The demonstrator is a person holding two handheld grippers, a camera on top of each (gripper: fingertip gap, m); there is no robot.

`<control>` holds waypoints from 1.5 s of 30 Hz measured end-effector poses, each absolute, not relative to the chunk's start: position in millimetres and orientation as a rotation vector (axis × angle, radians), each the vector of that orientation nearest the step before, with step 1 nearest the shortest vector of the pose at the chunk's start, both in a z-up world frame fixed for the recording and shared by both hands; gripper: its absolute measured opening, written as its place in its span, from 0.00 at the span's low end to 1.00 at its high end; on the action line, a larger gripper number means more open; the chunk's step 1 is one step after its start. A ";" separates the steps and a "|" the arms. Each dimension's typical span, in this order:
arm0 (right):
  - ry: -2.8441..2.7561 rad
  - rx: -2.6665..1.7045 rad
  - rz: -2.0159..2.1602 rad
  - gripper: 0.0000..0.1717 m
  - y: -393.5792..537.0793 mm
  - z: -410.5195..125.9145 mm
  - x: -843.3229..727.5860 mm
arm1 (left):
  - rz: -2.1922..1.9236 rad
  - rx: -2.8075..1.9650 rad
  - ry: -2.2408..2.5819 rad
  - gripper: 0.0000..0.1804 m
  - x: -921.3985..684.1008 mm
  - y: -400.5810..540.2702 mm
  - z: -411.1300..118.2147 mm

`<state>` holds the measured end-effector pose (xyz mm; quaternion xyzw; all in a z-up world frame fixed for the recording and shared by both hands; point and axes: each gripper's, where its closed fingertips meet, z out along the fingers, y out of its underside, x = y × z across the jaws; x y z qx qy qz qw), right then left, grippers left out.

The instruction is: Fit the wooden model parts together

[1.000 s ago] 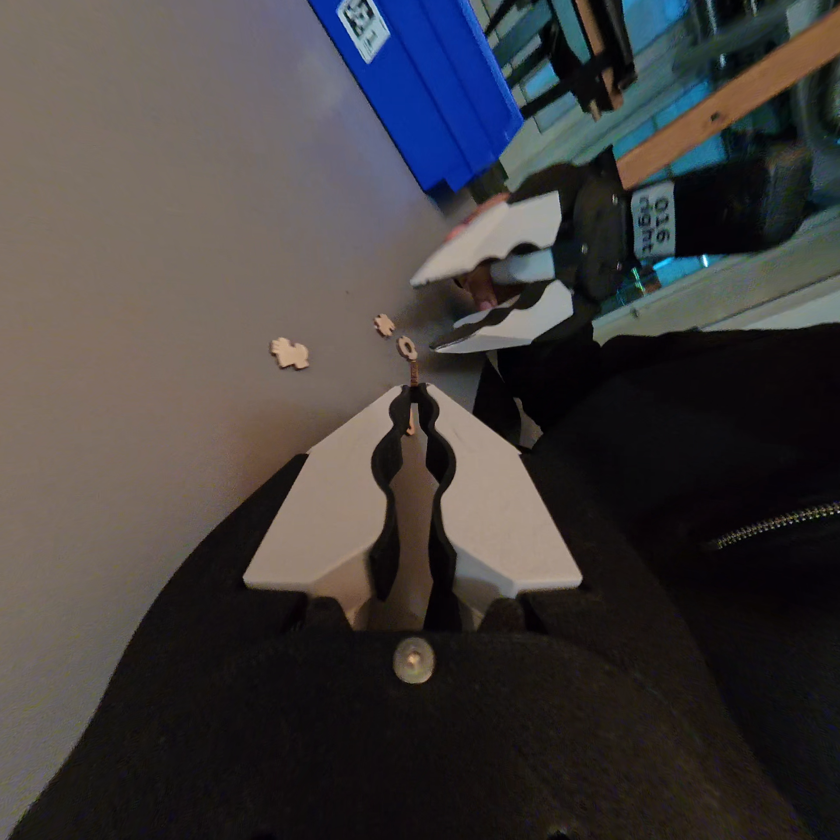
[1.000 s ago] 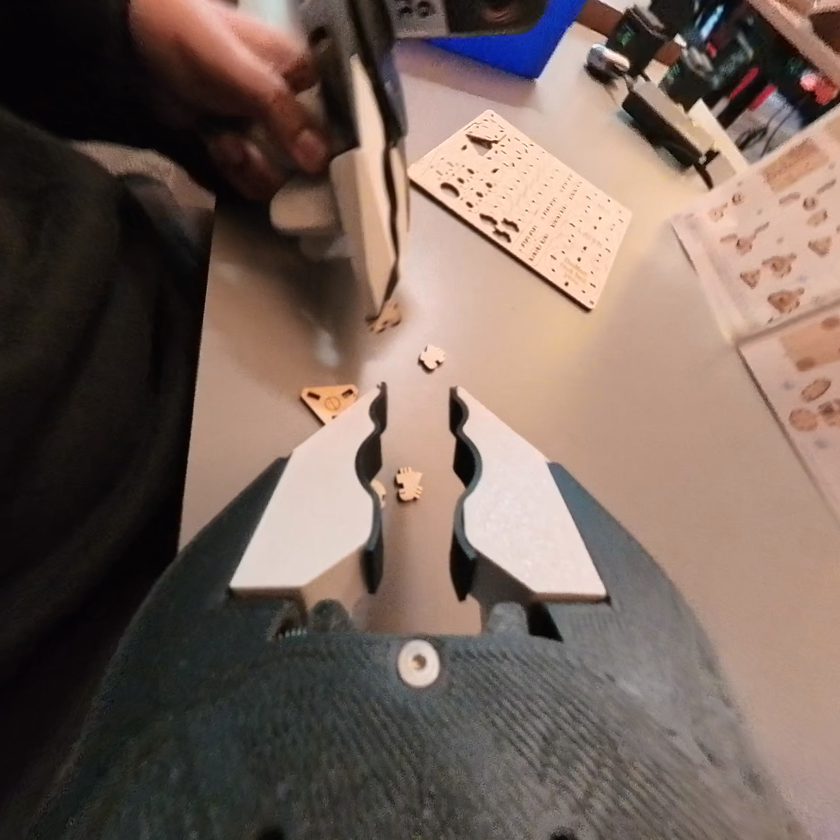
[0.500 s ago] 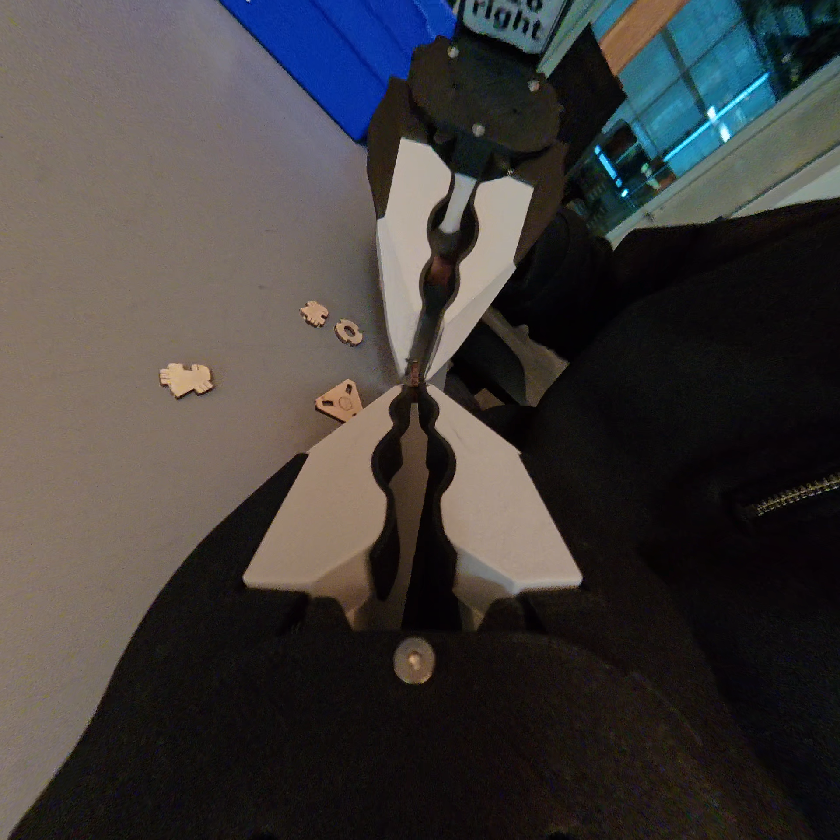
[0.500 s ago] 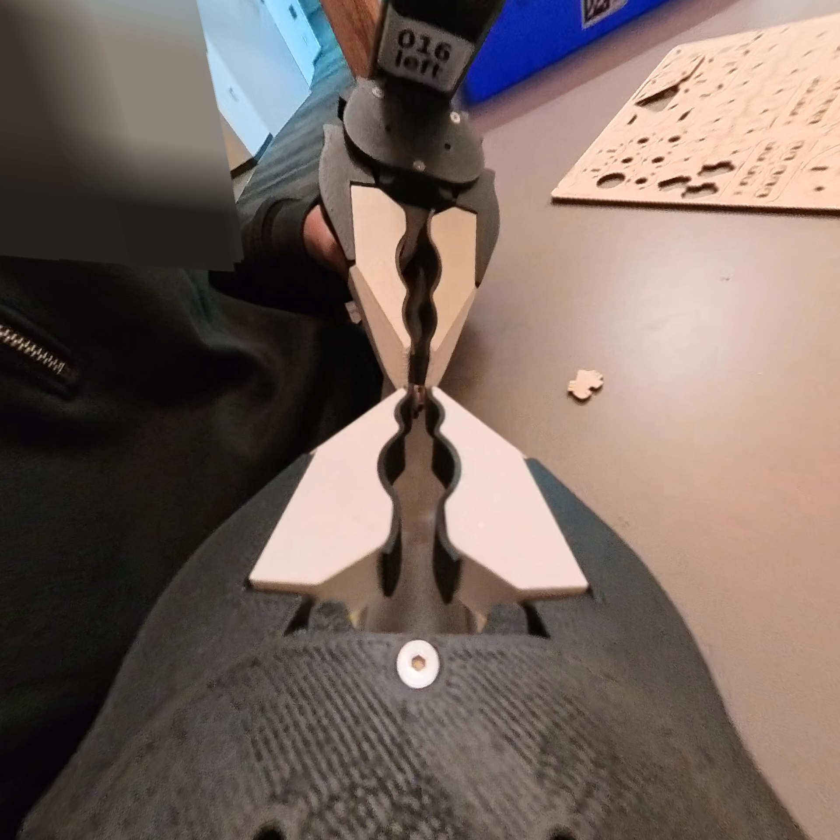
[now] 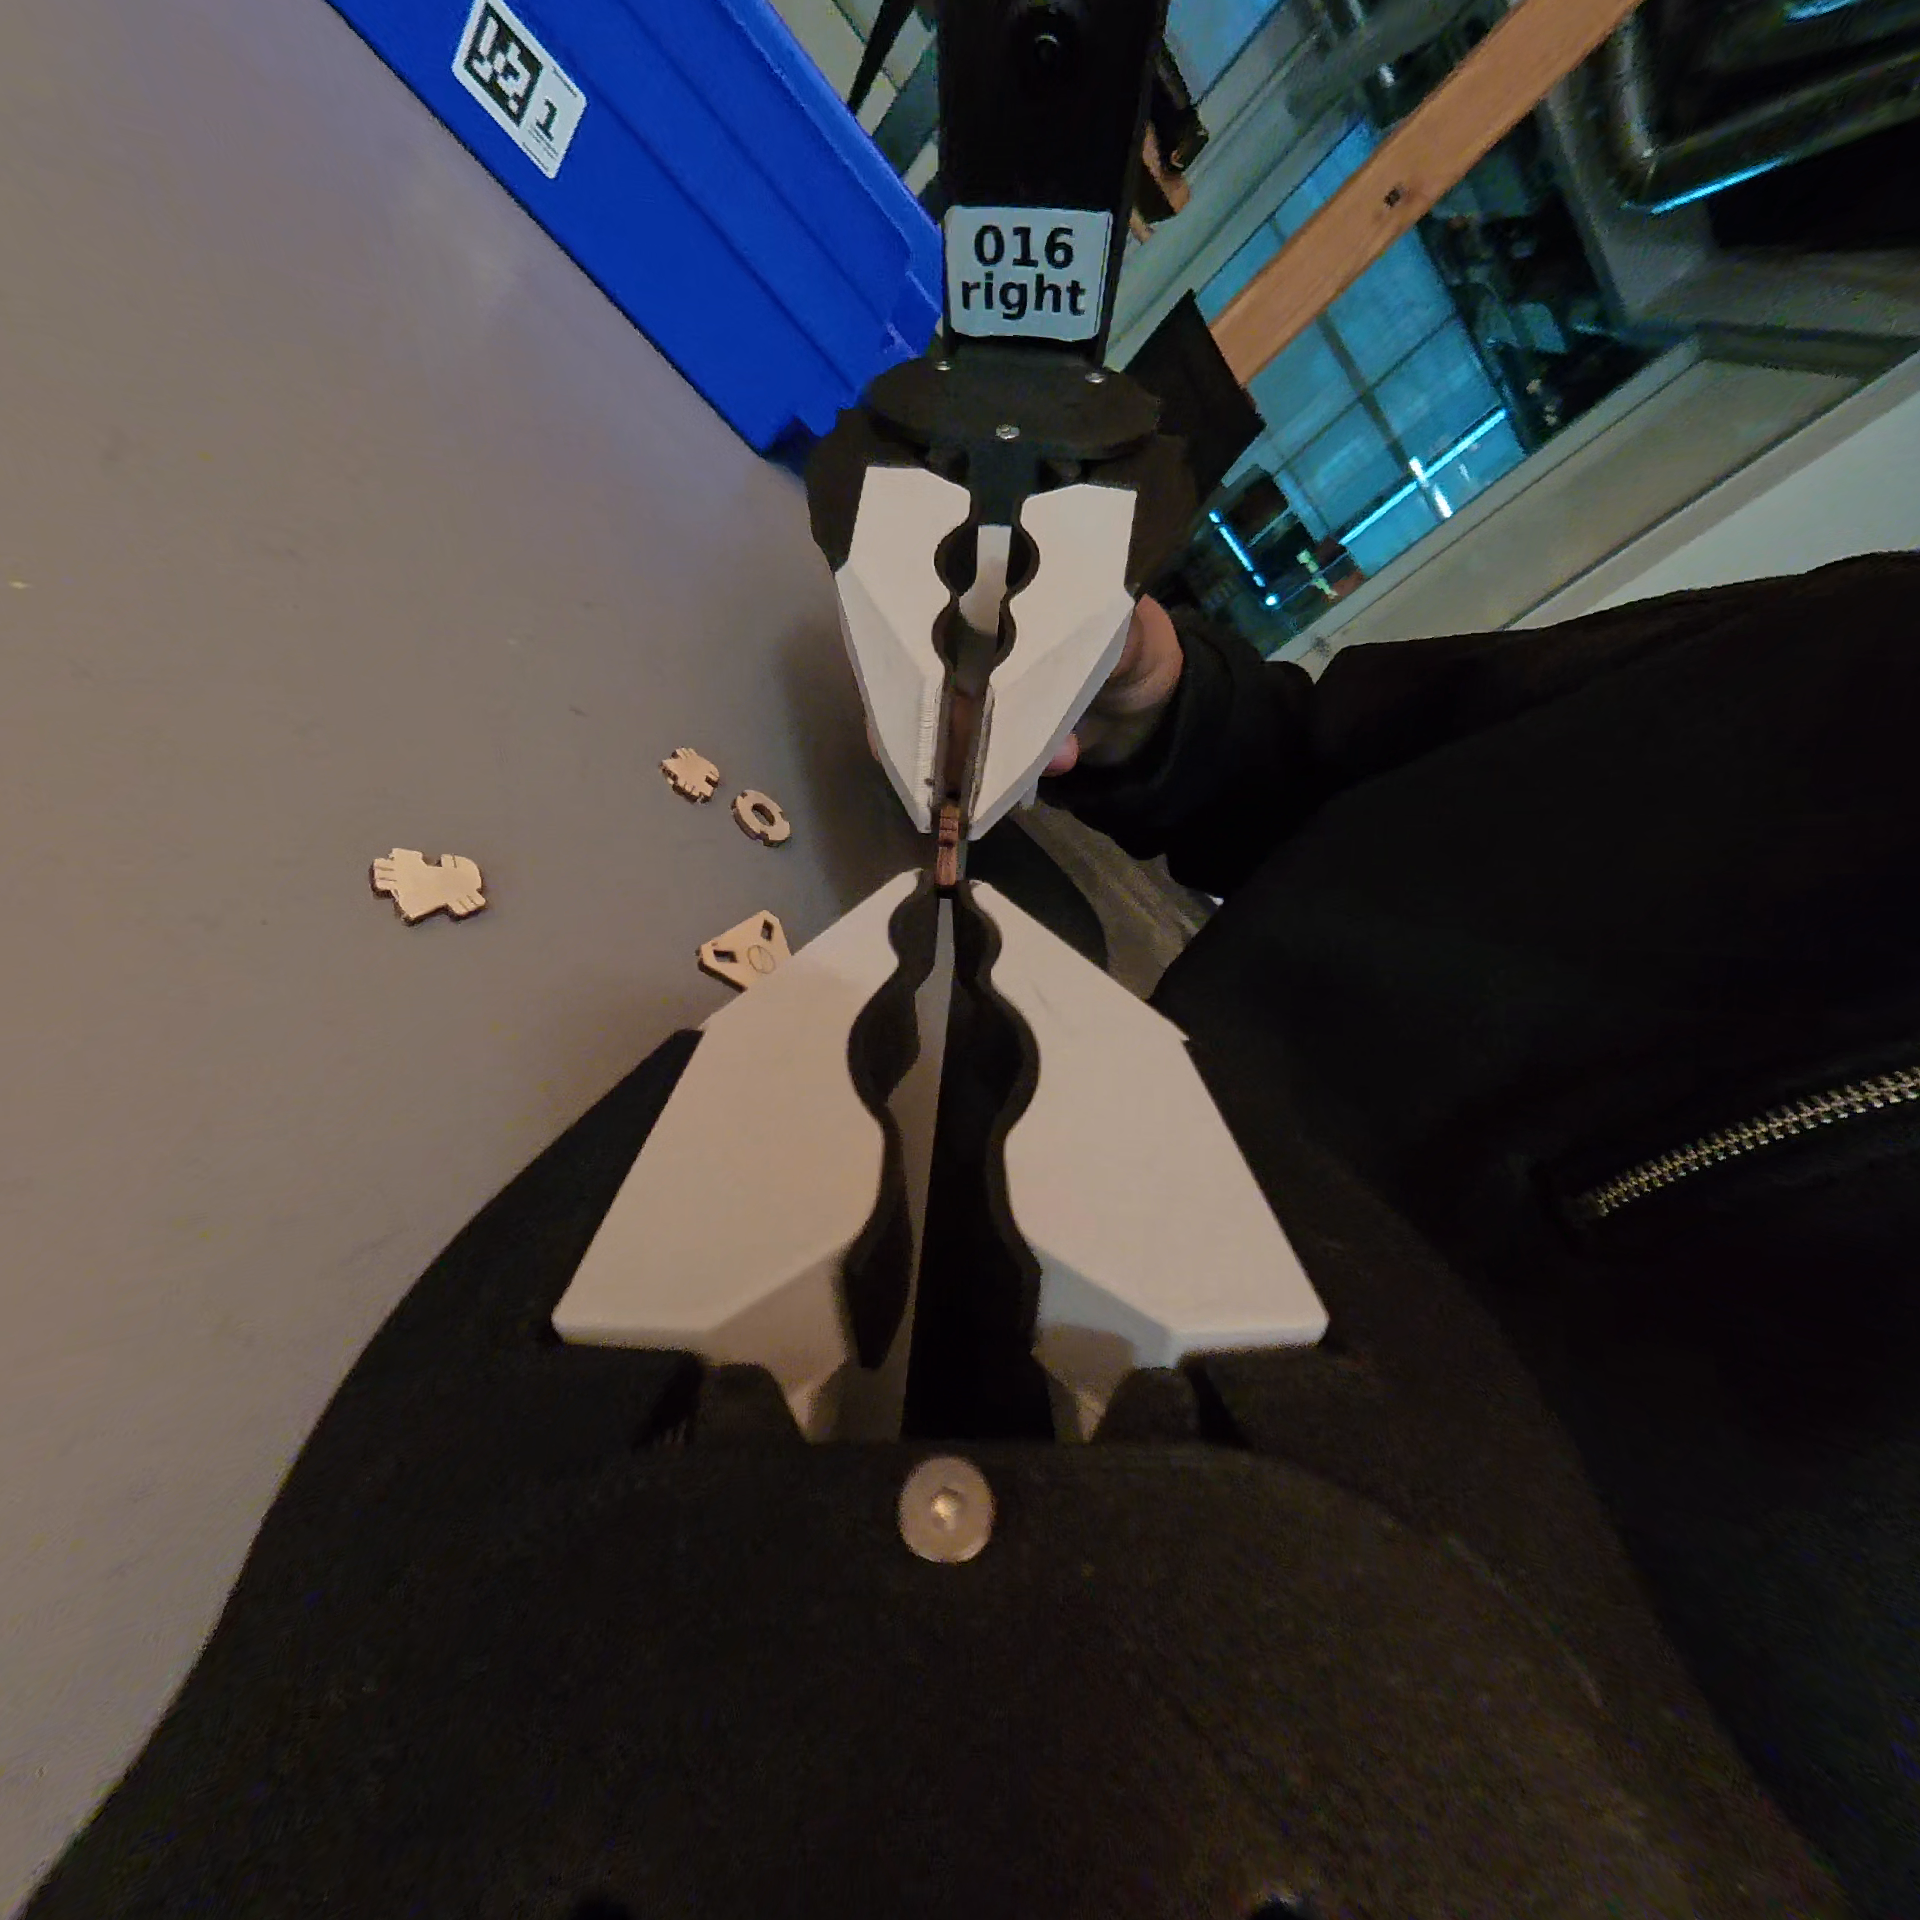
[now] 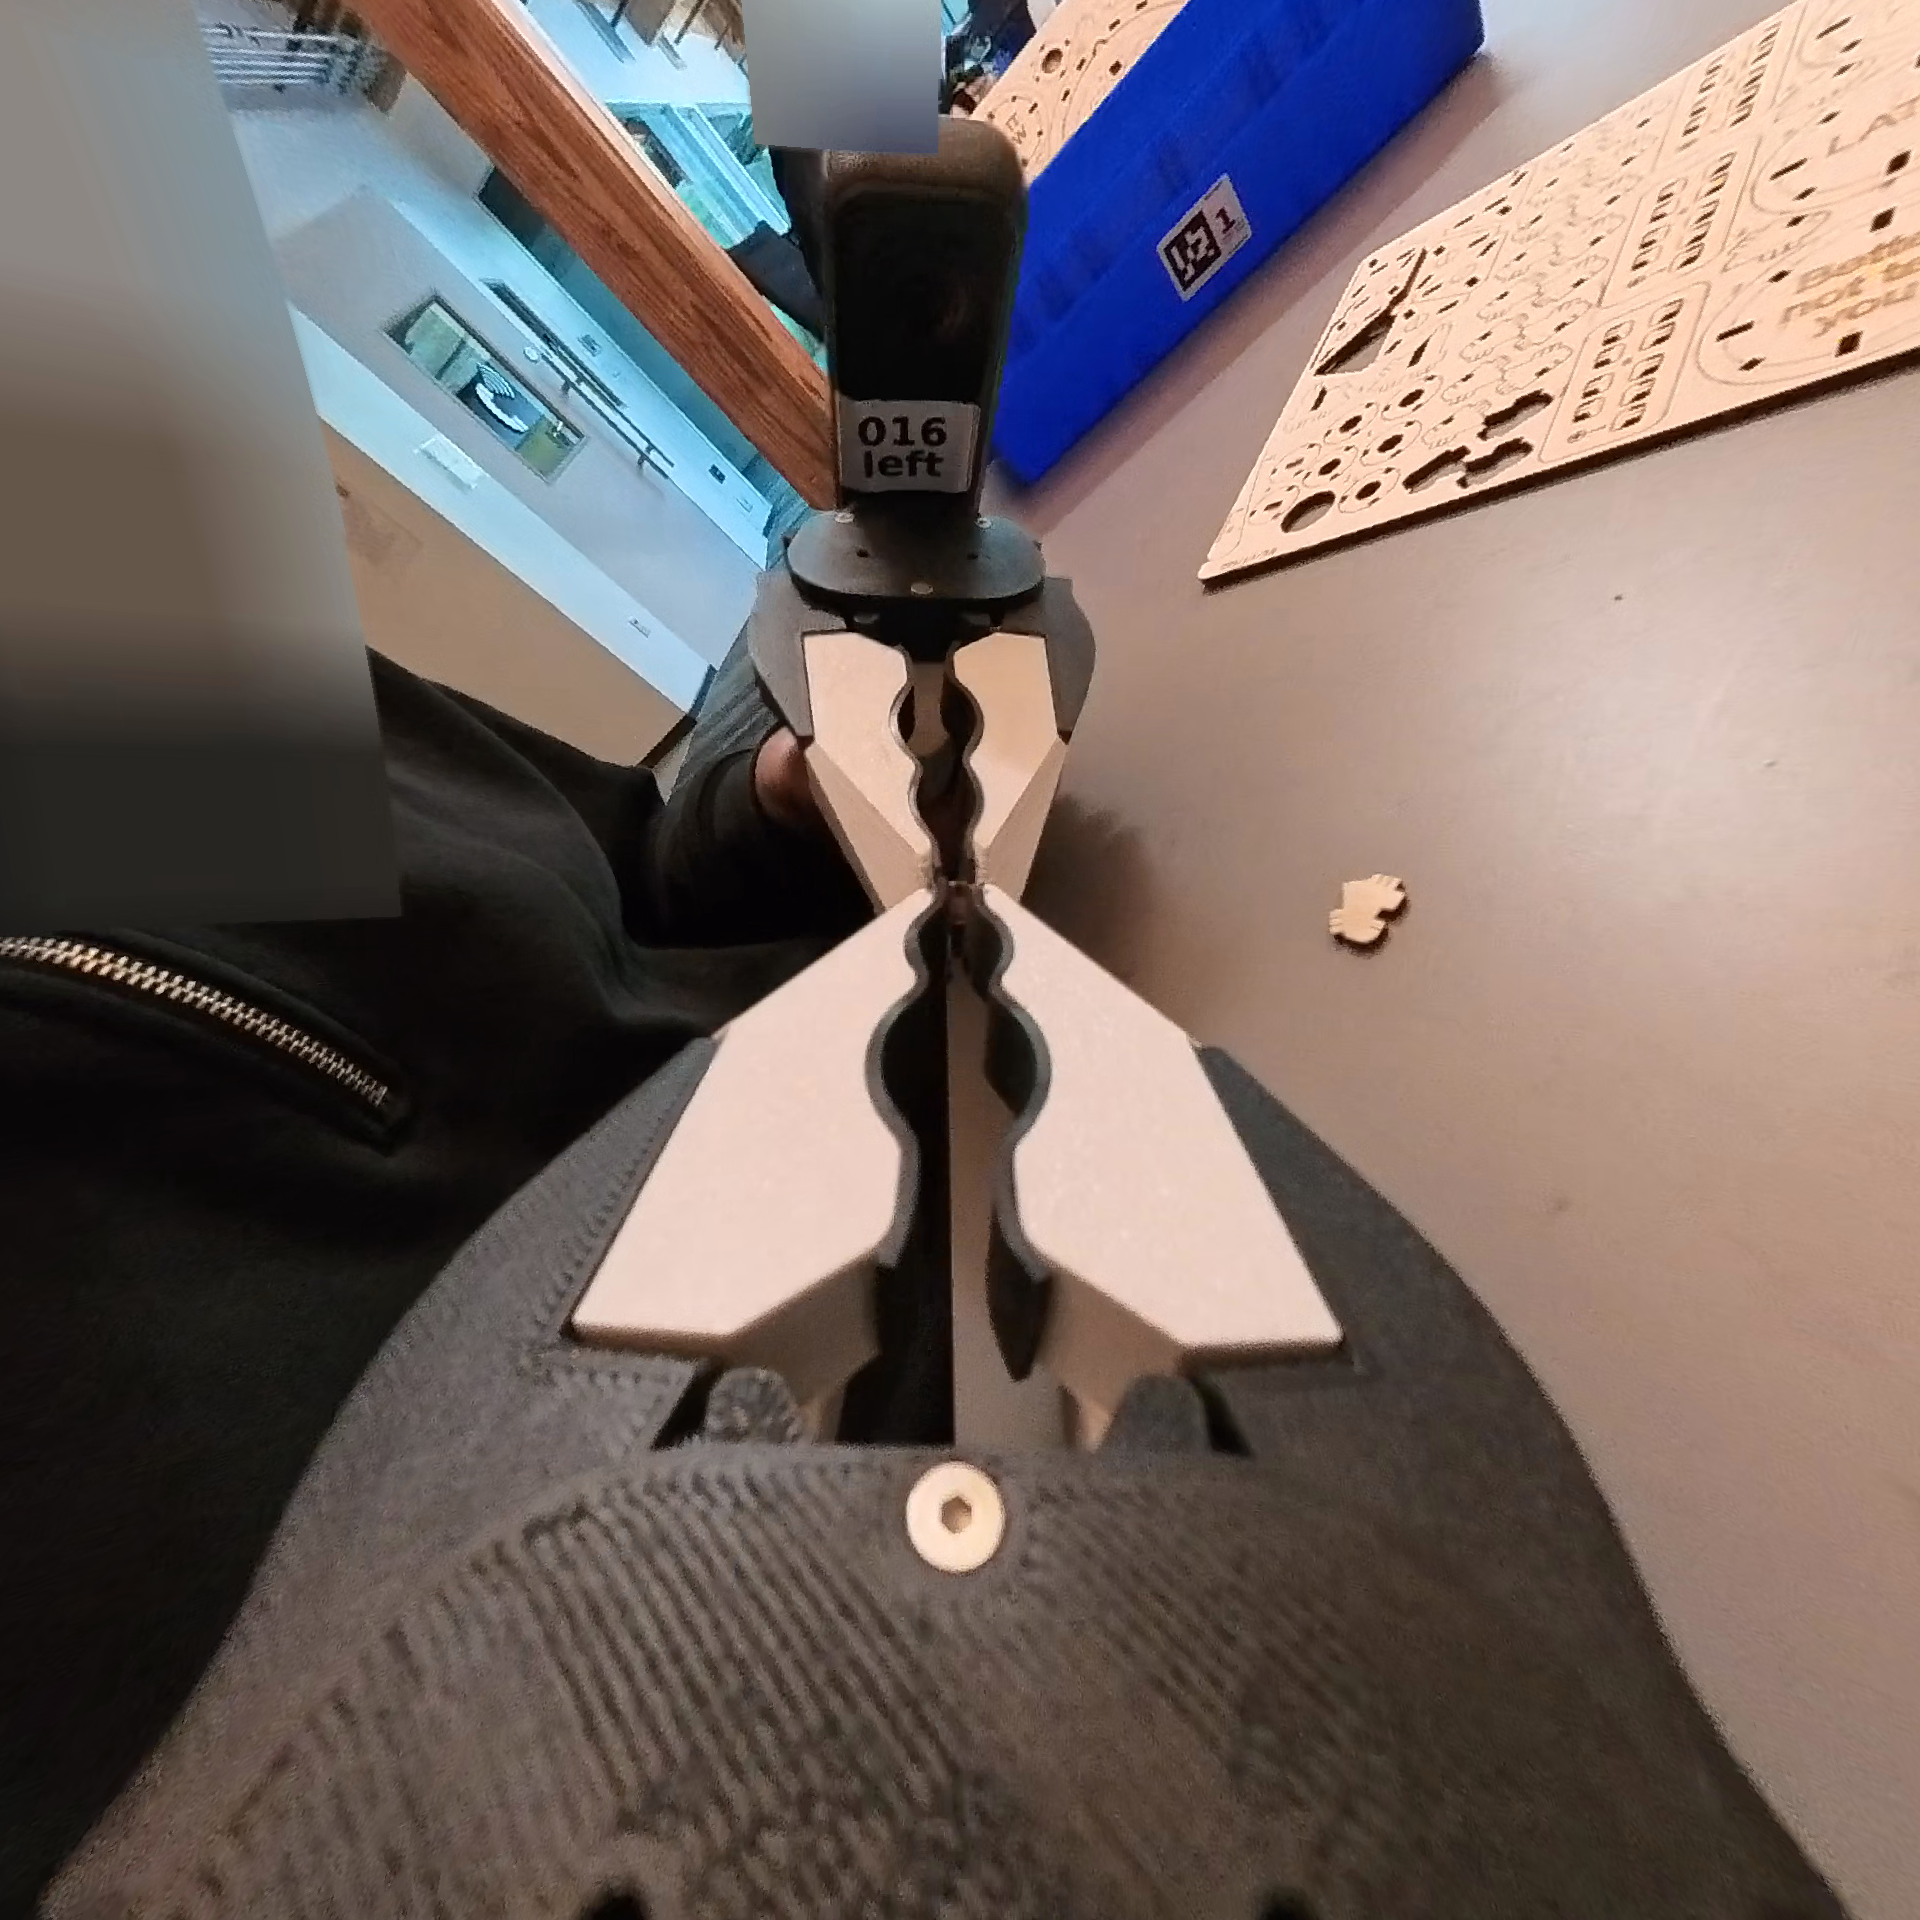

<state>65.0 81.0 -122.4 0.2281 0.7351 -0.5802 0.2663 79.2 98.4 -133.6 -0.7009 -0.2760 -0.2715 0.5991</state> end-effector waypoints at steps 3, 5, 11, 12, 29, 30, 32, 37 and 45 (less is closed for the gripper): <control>1.972 0.603 -1.555 0.03 79.4 -121.3 68.2 | -0.663 -1.611 -0.644 0.00 81.2 96.8 -132.9; 1.957 0.585 -1.524 0.09 79.1 -119.9 72.0 | -0.669 -1.622 -0.643 0.00 82.9 96.7 -134.0; 2.042 0.536 -1.451 0.04 77.5 -125.8 77.9 | -0.686 -1.624 -0.626 0.00 86.5 96.8 -133.2; 2.075 0.521 -1.430 0.01 77.6 -128.2 79.7 | -0.680 -1.635 -0.617 0.00 87.9 97.5 -133.7; 2.722 0.565 -1.252 0.00 100.6 -163.0 62.3 | -0.489 -1.496 -0.779 0.01 59.2 64.5 -129.6; 2.685 0.634 -1.265 0.00 99.2 -161.7 59.1 | -0.489 -1.489 -0.778 0.01 60.2 63.3 -128.9; 2.619 0.818 -1.277 0.00 97.5 -163.9 50.9 | -0.469 -1.462 -0.784 0.01 58.5 59.1 -126.3; 2.520 1.143 -1.260 0.00 95.3 -175.6 50.7 | -0.406 -1.391 -0.808 0.01 50.9 40.8 -120.1; 2.511 1.377 -1.158 0.00 94.0 -182.1 60.0 | -0.310 -1.267 -0.872 0.00 35.5 -14.4 -111.9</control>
